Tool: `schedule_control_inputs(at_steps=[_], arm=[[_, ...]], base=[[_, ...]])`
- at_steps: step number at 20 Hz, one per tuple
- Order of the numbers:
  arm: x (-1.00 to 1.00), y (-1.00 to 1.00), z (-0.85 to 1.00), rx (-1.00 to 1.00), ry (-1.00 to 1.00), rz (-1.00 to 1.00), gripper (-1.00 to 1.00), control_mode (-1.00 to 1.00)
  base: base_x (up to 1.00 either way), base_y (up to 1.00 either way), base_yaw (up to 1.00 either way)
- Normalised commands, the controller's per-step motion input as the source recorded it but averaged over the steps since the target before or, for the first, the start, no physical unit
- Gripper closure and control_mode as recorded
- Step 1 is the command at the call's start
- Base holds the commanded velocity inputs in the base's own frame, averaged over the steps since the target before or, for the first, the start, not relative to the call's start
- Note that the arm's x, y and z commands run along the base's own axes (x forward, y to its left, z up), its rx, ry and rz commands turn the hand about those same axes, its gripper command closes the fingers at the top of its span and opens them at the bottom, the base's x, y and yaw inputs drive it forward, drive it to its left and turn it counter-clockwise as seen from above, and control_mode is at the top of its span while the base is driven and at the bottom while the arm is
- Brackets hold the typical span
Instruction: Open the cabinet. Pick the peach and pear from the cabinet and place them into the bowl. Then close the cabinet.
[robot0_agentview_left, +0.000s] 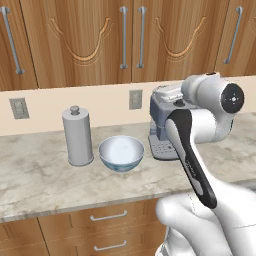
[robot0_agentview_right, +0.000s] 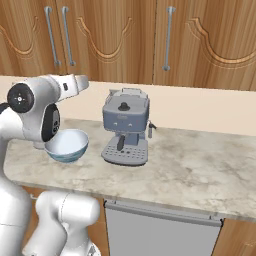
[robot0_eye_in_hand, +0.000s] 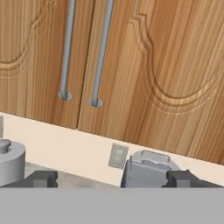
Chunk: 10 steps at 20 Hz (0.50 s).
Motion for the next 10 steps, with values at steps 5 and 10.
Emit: schedule_control_inputs(at_steps=[5, 10], arm=[[-0.15, 0.0, 0.26, 0.18, -0.36, 0.0, -1.0, -1.0], [-0.07, 0.0, 0.05, 0.11, -0.19, 0.0, -1.0, -1.0]], base=[[0.0, 0.0, 0.0], [0.0, 0.0, 0.0]])
